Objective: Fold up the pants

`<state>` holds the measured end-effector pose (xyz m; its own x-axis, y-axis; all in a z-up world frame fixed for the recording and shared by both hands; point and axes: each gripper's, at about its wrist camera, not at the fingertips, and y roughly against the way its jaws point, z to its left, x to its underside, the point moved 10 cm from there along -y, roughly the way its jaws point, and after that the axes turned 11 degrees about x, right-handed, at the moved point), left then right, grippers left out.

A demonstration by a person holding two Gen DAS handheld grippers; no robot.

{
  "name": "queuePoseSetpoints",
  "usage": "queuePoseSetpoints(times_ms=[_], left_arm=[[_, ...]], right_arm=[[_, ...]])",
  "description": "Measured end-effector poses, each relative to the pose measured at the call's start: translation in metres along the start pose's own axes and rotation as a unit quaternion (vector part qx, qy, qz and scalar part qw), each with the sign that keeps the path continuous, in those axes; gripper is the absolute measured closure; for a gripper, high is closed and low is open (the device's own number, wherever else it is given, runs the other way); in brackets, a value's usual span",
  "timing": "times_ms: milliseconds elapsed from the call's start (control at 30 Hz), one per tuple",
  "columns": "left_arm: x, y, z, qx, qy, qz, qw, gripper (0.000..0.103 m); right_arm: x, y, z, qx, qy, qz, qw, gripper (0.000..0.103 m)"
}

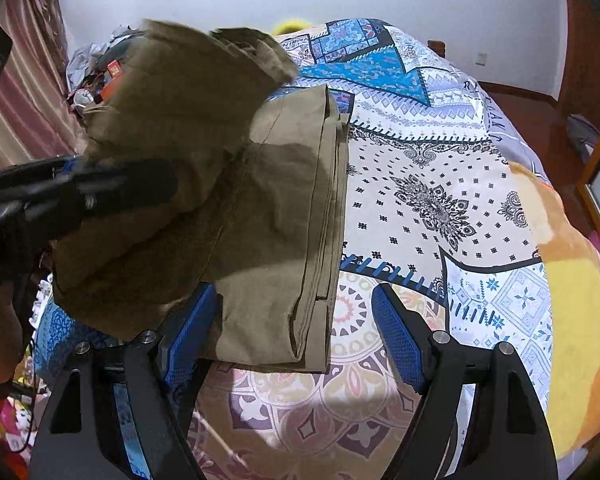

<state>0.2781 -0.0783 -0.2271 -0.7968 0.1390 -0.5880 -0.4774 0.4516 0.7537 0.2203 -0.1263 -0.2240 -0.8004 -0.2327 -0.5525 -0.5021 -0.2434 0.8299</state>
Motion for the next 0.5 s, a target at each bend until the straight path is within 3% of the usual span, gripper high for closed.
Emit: queuePoseSetpoints(times_ms=[67,233,300,500], left_arm=[[0.001,0.004,0.0,0.004,0.001,-0.007,1.0,0.037],[-0.006,0.024,0.009,-0.019,-0.001,-0.036,0.9992,0.035],[-0.013,0.037,0.023,-0.026,0.009,-0.052,0.9983,0.027],[-0.047,0.054,0.092,-0.102,0.024,-0.07,0.992,0.022]], right_arm=[[0.0,0.001,0.0,0.001,0.002,-0.001,1.0,0.026],[0.002,0.0,-0.001,0.001,-0.003,0.005,1.0,0.026],[0.002,0.002,0.0,0.003,0.0,0.002,1.0,0.026],[0.001,0.003,0.0,0.005,0.002,0.0,1.0,0.026]])
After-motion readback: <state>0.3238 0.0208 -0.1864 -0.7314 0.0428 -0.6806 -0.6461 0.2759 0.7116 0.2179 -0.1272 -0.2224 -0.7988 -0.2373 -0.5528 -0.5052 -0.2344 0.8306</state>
